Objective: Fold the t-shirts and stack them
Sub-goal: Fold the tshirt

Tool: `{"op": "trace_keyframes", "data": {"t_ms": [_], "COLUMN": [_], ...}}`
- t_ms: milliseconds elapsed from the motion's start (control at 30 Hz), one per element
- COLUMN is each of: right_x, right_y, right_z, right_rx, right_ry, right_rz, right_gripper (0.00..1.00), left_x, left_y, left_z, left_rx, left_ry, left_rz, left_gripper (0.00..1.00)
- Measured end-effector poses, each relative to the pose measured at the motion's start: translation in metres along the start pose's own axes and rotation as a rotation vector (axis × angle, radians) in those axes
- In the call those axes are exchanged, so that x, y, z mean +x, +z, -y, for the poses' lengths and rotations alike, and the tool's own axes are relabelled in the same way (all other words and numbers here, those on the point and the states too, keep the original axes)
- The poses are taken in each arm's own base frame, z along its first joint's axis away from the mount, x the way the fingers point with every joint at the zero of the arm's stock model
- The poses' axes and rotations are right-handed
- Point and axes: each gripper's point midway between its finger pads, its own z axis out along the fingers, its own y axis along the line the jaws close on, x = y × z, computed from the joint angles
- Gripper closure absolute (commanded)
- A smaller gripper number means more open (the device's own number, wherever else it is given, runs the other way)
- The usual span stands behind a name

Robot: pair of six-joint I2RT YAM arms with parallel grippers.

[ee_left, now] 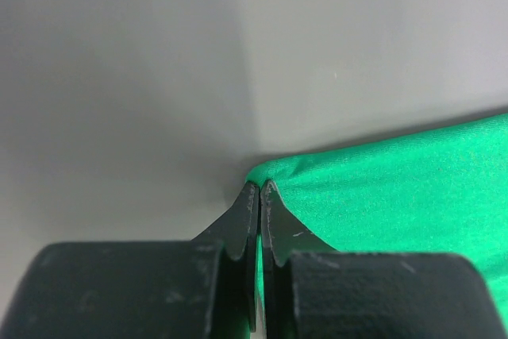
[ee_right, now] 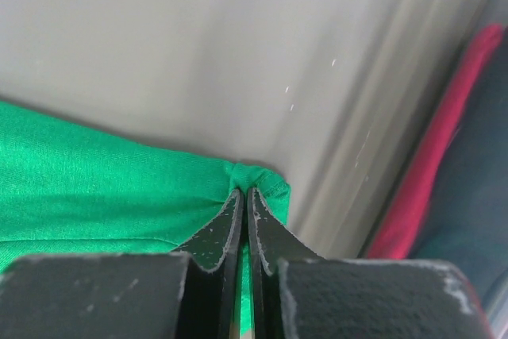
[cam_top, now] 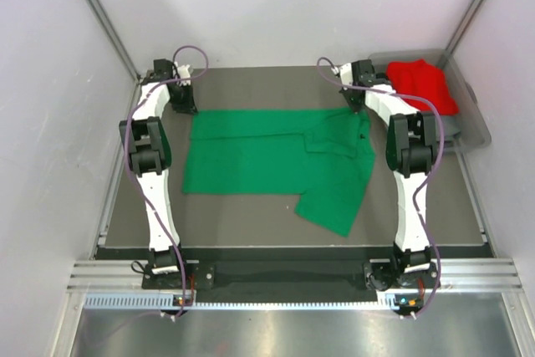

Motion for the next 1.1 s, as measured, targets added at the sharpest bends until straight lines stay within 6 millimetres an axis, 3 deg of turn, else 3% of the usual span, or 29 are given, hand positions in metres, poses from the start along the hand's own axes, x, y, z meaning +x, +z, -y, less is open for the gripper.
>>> {"op": "trace_keyframes", "data": {"t_ms": [67,100,133,167,200,267,333,433,567,667,733,867,967,1033,1100], "right_x": [-0.004,-0.006,-0.006,-0.006,-0.007,-0.005,0.009,0.012,-0.016,-0.011,0.023,0.122,0.186,0.210,0.216], "right_y": [0.002,0.003,0.003,0.003,0.002,-0.004,-0.023,-0.069,-0.161,-0.222,-0.246,-0.244,-0.247,-0.261,-0.275], "right_z": [0.001,0.002,0.002,0.002,0.003,0.006,0.005,0.007,0.014,-0.009,-0.043,-0.124,-0.167,-0.183,-0.189], "right_rx": [0.002,0.003,0.002,0.003,0.008,0.030,0.035,0.040,0.044,-0.027,-0.115,-0.366,-0.543,-0.610,-0.626], "right_ry": [0.001,0.002,0.003,0.005,0.006,0.008,0.000,-0.012,-0.055,-0.173,-0.301,-0.524,-0.644,-0.720,-0.786], "right_rz": [0.005,0.008,0.009,0.010,0.015,0.040,0.038,0.069,0.265,0.408,0.443,0.322,0.207,0.197,0.230], "right_gripper": [0.95,0.87,0.81,0.74,0.62,0.52,0.46,0.46,0.49,0.51,0.53,0.57,0.57,0.57,0.56], "left_x": [-0.004,-0.006,-0.008,-0.009,-0.009,-0.011,-0.006,0.004,-0.004,0.008,0.026,0.076,0.122,0.144,0.149], "left_y": [0.001,0.002,0.002,0.002,0.001,-0.001,-0.010,-0.041,-0.105,-0.150,-0.170,-0.182,-0.182,-0.189,-0.201], "left_z": [-0.002,-0.003,-0.003,-0.003,-0.003,-0.004,0.000,0.013,0.054,0.086,0.101,0.100,0.095,0.095,0.096], "left_rx": [-0.010,-0.013,-0.014,-0.015,-0.016,-0.031,-0.046,-0.075,-0.092,-0.084,-0.075,-0.084,-0.082,-0.087,-0.099], "left_ry": [0.008,0.012,0.015,0.018,0.024,0.031,0.034,0.036,0.104,0.170,0.209,0.237,0.242,0.253,0.273], "left_rz": [0.008,0.011,0.016,0.018,0.017,0.023,0.018,0.023,0.125,0.209,0.236,0.194,0.133,0.120,0.149], "left_gripper": [1.00,0.96,0.89,0.74,0.67,0.58,0.52,0.47,0.47,0.43,0.44,0.43,0.39,0.37,0.37]}}
